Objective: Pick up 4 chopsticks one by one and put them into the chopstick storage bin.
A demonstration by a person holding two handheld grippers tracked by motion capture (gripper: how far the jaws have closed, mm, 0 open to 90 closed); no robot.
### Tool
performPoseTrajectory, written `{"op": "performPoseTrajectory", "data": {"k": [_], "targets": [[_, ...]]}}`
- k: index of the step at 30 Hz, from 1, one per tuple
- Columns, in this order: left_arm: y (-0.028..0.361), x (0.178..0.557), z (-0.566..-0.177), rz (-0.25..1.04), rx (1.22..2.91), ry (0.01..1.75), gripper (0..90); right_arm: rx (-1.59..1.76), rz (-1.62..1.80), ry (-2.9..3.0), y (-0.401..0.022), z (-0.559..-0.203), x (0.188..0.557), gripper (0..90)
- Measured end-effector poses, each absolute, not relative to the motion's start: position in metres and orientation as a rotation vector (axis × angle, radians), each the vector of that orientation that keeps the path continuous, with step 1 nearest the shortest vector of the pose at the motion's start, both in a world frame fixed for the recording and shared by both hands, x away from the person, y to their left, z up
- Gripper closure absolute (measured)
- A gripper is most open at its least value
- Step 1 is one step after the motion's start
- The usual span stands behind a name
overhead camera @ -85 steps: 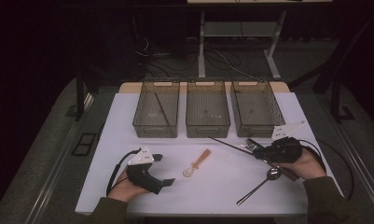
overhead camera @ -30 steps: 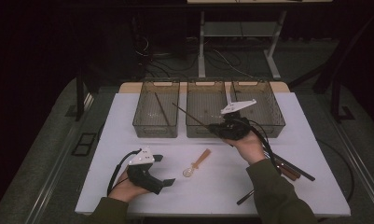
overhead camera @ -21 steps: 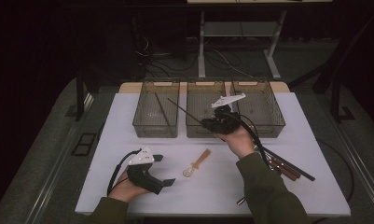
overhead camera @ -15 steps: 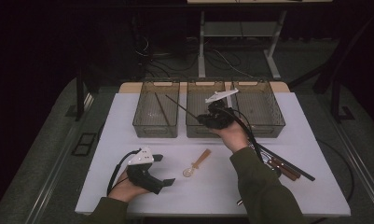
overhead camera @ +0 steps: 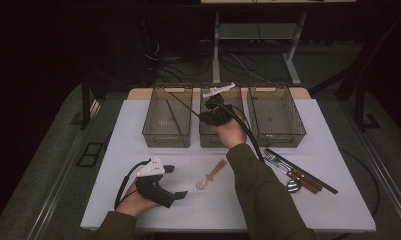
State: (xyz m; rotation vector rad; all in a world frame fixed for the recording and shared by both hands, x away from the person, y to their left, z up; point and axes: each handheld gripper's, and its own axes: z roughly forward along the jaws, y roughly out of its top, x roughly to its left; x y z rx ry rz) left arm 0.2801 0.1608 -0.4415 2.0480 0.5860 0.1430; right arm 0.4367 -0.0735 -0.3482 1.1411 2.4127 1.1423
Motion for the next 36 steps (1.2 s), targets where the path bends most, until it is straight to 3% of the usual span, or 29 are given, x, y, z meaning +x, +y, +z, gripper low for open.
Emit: {"op": "performPoseTrajectory", "data": {"k": [19, 36], "targets": [[0.16, 0.28, -0.441, 0.139, 2.035, 0.577, 0.1, 1.244, 1.087, 2.372, -0.02, -0.349, 0.478, 84.2], [0.161, 0.28, -0.44, 0.139, 2.043, 0.565, 0.2, 1.308, 1.027, 2.391, 0.017, -0.364, 0.486, 84.1]]}}
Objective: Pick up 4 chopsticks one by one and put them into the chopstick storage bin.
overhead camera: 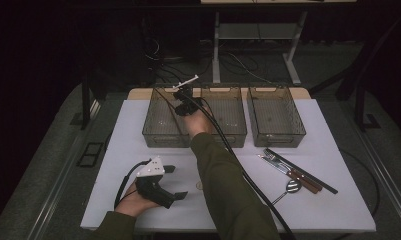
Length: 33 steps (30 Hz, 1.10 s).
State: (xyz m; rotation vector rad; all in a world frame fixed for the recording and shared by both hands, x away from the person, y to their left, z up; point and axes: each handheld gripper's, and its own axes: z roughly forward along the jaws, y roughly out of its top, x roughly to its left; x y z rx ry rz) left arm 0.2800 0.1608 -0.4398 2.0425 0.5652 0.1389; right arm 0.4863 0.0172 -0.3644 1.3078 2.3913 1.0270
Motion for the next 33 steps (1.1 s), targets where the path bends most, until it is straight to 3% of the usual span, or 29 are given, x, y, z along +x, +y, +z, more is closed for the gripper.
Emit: {"op": "performPoseTrajectory", "data": {"k": [8, 12, 20, 33], "targets": [[0.16, 0.28, -0.44, 0.138, 2.037, 0.564, 0.1, 1.299, 1.021, 2.418, 0.025, -0.371, 0.485, 83.1], [0.16, 0.28, -0.44, 0.137, 2.037, 0.564, 0.1, 1.295, 1.027, 2.427, 0.024, -0.37, 0.484, 76.7], [0.161, 0.28, -0.44, 0.139, 2.035, 0.564, 0.1, 1.26, 1.05, 2.432, 0.021, -0.364, 0.481, 72.3], [0.162, 0.28, -0.44, 0.139, 2.042, 0.566, 0.1, 1.148, 1.151, 2.487, 0.001, -0.348, 0.467, 49.6]]}}
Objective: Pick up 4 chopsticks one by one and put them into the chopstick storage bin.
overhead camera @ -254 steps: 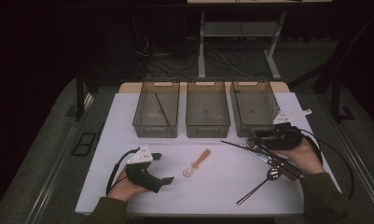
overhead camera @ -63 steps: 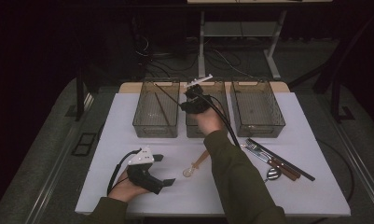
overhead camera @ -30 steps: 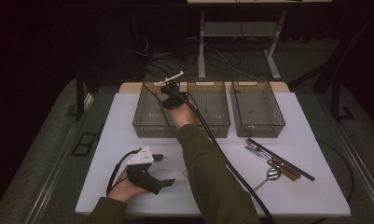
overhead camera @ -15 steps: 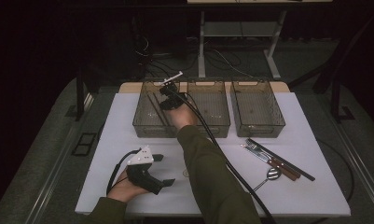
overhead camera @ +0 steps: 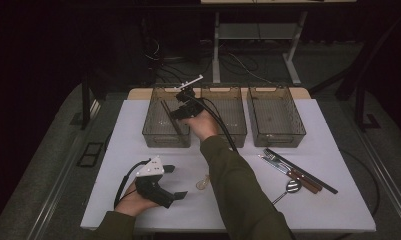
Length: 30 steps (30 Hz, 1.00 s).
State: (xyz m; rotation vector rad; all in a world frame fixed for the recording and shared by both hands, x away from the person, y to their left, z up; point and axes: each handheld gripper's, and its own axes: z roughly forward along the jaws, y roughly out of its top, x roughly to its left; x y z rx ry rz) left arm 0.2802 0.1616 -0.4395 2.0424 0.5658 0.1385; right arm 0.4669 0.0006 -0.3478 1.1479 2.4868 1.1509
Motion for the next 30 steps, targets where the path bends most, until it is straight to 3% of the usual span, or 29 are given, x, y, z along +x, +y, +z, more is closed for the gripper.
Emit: {"op": "performPoseTrajectory", "data": {"k": [19, 30], "targets": [[0.163, 0.28, -0.439, 0.14, 2.025, 0.575, 0.0, 0.899, 1.226, 2.541, -0.055, -0.331, 0.43, 29.6], [0.163, 0.28, -0.439, 0.14, 2.033, 0.593, 0.0, 0.857, 1.273, 2.537, -0.115, -0.332, 0.403, 19.5]]}}
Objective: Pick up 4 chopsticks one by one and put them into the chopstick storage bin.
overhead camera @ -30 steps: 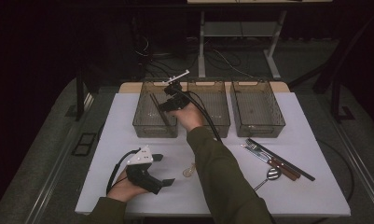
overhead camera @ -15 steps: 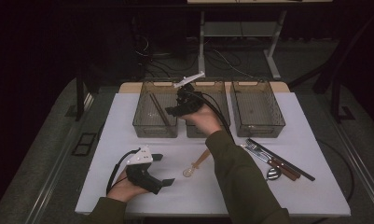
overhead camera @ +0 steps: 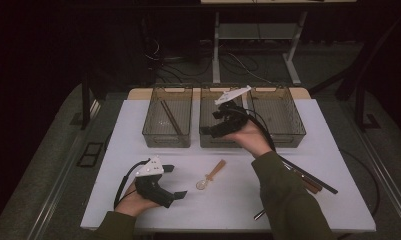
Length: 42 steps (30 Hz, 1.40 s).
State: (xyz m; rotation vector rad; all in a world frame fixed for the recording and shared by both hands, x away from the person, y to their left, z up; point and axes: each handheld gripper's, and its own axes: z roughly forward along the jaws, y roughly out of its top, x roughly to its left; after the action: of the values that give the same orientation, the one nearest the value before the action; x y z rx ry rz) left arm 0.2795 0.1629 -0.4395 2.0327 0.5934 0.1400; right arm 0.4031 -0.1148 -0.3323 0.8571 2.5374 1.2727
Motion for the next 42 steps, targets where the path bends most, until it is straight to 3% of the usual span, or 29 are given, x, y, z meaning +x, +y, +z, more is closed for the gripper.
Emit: {"op": "performPoseTrajectory", "data": {"k": [5, 18, 31, 35, 42], "targets": [[0.163, 0.28, -0.44, 0.143, 2.04, 0.6, 0.0, 0.861, 1.274, 2.519, -0.147, -0.336, 0.391, 11.9], [0.161, 0.281, -0.442, 0.164, 2.048, 0.61, 0.0, 0.92, 1.308, 2.462, -0.223, -0.356, 0.362, 11.9], [0.163, 0.28, -0.44, 0.174, 2.045, 0.606, 0.0, 0.964, 1.276, 2.459, -0.274, -0.373, 0.334, 14.1], [0.163, 0.279, -0.44, 0.169, 2.044, 0.603, 0.0, 0.999, 1.265, 2.441, -0.29, -0.376, 0.325, 16.3], [0.162, 0.279, -0.439, 0.168, 2.041, 0.596, 0.0, 1.063, 1.26, 2.422, -0.317, -0.383, 0.314, 33.7]]}}
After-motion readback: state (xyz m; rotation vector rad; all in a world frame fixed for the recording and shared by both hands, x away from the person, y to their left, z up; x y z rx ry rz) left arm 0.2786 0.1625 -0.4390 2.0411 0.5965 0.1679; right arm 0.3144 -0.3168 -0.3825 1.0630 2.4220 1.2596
